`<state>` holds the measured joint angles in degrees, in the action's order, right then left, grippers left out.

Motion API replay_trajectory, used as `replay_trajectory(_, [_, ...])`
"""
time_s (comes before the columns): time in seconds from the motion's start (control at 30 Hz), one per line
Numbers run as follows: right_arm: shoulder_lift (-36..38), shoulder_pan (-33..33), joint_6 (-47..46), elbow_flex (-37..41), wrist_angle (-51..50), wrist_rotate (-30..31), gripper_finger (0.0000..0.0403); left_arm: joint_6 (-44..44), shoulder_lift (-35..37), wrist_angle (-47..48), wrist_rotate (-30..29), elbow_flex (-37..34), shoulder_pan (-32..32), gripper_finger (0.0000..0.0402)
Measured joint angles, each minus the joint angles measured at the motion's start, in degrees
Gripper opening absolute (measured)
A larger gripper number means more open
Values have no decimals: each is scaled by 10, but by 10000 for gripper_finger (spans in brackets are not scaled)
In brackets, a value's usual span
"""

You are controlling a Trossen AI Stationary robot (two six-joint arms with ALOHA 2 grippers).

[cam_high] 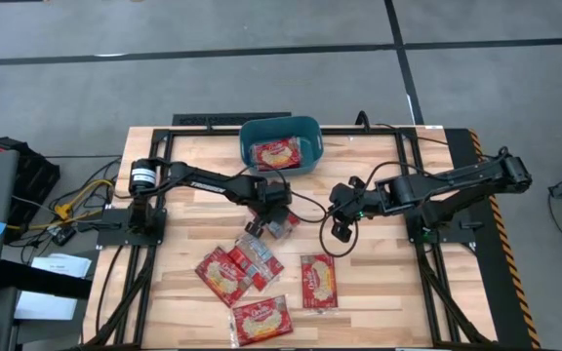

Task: Sort popcorn bags into baskets
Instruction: Put the red popcorn bag into the blue bin

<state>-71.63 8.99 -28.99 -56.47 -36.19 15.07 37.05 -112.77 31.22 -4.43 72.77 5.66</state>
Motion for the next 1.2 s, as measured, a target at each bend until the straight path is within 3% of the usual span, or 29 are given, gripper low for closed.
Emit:
replay_trajectory(0.5, [66, 4, -27, 0, -13, 2, 75, -166, -2, 175, 25, 145, -2, 0])
replay_trajectory(1.2, [110, 4, -27, 0, -54, 31, 75, -179, 1, 339, -8, 381, 11, 0])
